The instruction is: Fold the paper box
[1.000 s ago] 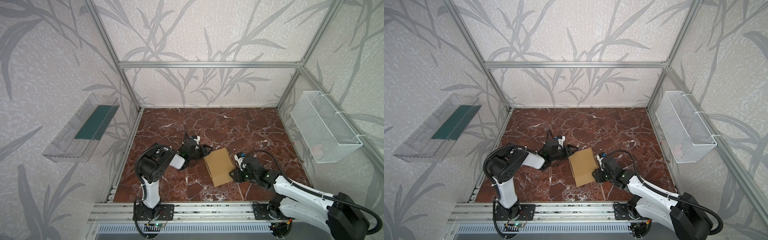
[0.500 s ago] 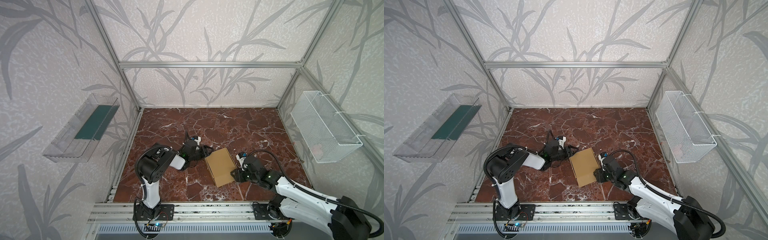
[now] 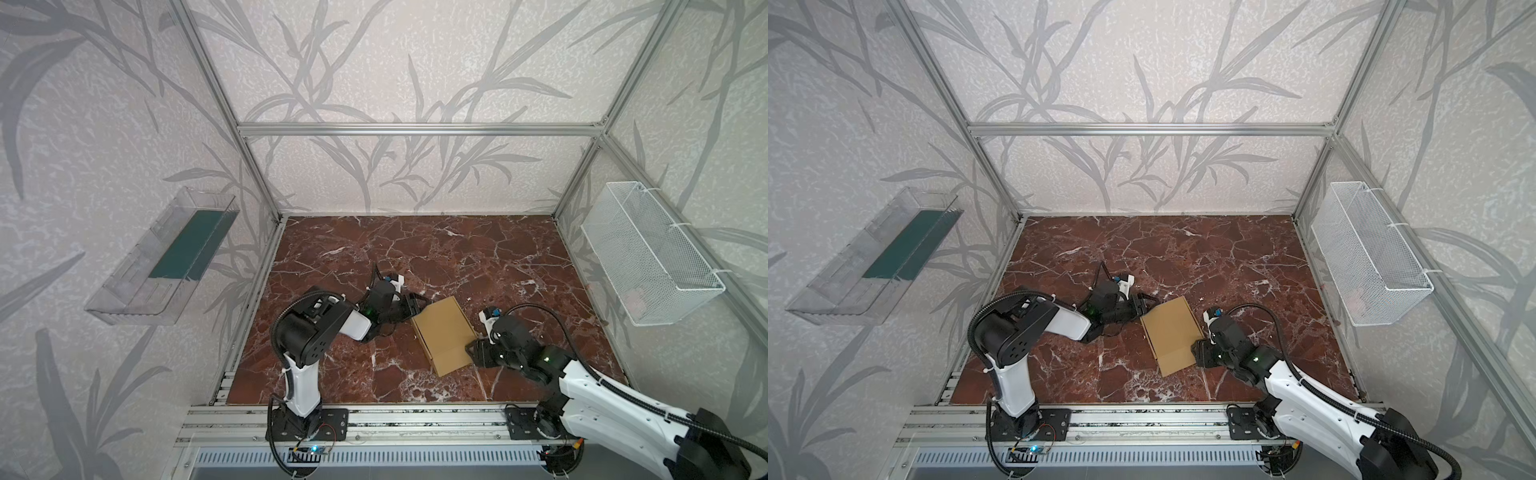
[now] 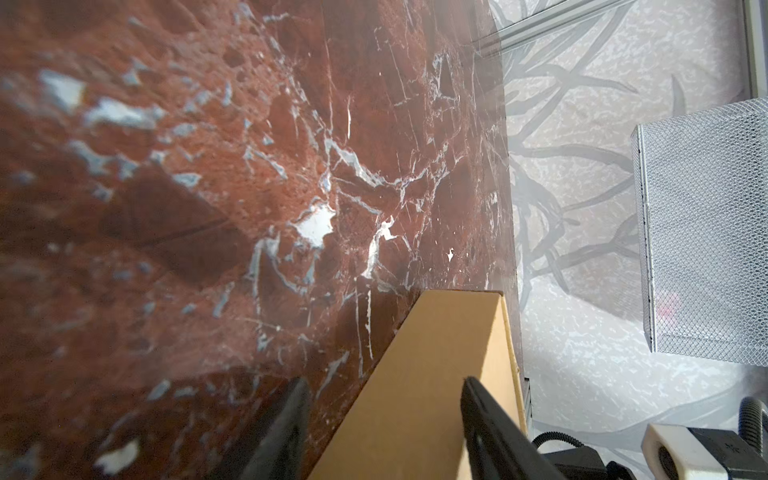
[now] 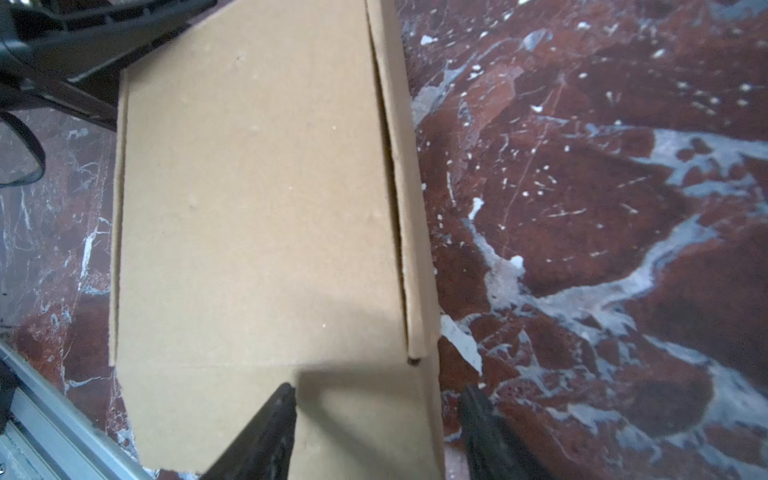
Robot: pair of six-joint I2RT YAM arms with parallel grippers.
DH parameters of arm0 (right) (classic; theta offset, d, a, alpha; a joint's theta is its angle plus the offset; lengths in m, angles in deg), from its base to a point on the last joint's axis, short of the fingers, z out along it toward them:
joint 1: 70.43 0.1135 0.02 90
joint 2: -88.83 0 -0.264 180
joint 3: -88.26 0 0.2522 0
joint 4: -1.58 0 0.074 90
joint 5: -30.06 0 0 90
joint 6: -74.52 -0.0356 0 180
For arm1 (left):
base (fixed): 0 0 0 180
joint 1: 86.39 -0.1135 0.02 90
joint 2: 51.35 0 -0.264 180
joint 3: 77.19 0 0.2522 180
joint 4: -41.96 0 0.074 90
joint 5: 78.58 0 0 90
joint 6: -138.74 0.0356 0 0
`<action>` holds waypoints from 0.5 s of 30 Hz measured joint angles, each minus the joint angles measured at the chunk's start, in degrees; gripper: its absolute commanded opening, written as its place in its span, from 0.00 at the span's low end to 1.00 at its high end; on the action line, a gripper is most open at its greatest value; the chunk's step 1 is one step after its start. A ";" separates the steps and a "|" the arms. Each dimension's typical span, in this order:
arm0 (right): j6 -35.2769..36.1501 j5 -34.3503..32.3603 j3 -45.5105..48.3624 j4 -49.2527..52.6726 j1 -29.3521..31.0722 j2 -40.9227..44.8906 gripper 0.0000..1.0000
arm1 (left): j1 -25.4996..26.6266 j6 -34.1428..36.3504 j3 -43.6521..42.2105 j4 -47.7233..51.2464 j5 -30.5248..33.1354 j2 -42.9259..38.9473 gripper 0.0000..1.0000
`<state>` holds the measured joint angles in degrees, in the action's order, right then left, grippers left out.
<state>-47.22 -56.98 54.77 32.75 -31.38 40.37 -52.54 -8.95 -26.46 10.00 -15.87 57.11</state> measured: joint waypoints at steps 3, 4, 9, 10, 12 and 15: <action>-0.52 -1.16 0.02 2.10 0.00 2.43 0.66 | 0.00 0.00 0.00 0.02 -0.02 -0.02 0.62; -0.83 -1.49 0.02 2.78 0.00 3.50 0.66 | 0.00 0.00 0.02 0.04 -0.02 -0.02 0.62; -1.66 -2.29 0.11 5.84 0.00 7.91 0.63 | 0.00 0.02 0.07 0.20 -0.04 -0.02 0.62; -1.95 -2.29 0.11 6.34 0.00 8.37 0.62 | 0.00 0.02 0.09 0.22 -0.04 -0.04 0.62; -2.67 -2.29 0.28 7.06 0.00 8.81 0.61 | 0.00 0.02 0.15 0.33 -0.04 -0.04 0.62; -3.96 -2.47 1.14 8.17 0.00 9.40 0.59 | 0.00 0.02 0.17 0.44 -0.07 -0.04 0.62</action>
<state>-51.18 -59.45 55.91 40.92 -31.38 49.76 -52.54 -8.92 -26.28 10.44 -15.93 57.07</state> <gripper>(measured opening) 0.599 0.622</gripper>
